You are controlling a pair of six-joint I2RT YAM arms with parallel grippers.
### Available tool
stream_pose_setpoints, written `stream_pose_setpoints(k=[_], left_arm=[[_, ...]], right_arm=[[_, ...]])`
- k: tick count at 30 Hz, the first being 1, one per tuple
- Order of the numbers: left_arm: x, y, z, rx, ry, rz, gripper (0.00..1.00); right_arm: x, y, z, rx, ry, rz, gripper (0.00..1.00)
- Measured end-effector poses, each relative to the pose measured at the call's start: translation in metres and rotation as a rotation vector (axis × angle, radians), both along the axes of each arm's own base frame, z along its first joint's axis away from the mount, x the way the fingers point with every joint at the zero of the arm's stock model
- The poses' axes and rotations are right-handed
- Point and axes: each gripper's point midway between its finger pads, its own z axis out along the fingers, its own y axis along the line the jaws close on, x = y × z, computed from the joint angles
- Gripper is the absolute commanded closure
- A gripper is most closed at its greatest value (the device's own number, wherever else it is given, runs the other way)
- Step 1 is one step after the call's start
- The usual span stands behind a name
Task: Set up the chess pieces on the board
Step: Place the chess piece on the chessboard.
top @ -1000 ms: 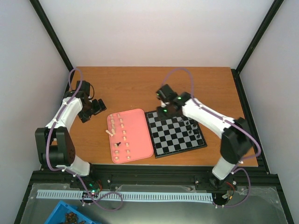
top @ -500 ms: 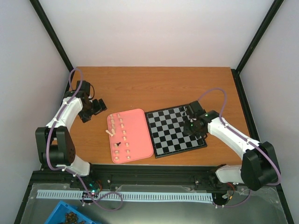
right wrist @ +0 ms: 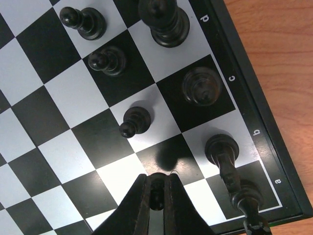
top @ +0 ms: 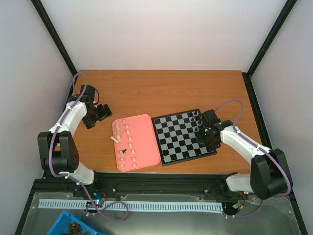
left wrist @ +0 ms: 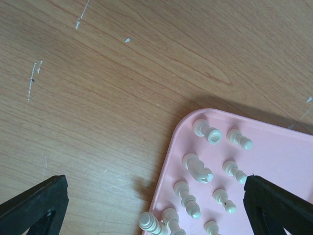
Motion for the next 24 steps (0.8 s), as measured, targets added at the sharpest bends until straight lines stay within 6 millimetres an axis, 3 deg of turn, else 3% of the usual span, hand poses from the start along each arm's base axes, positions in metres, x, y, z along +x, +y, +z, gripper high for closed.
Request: stream_pose_setpoints(k=[14, 21, 24], left_arm=[[-0.0001, 0.0, -0.0035, 0.0, 0.011, 0.0, 0.0], [-0.0001, 0.0, -0.0037, -0.001, 0.012, 0.0, 0.0], [-0.0001, 0.0, -0.0037, -0.001, 0.012, 0.0, 0.0]], right_arm=[[0.0003, -0.0002, -0.0078, 0.004, 0.028, -0.005, 0.94], [0.0, -0.0006, -0.0089, 0.0, 0.032, -0.002, 0.88], [0.0, -0.001, -0.009, -0.002, 0.032, -0.002, 0.81]])
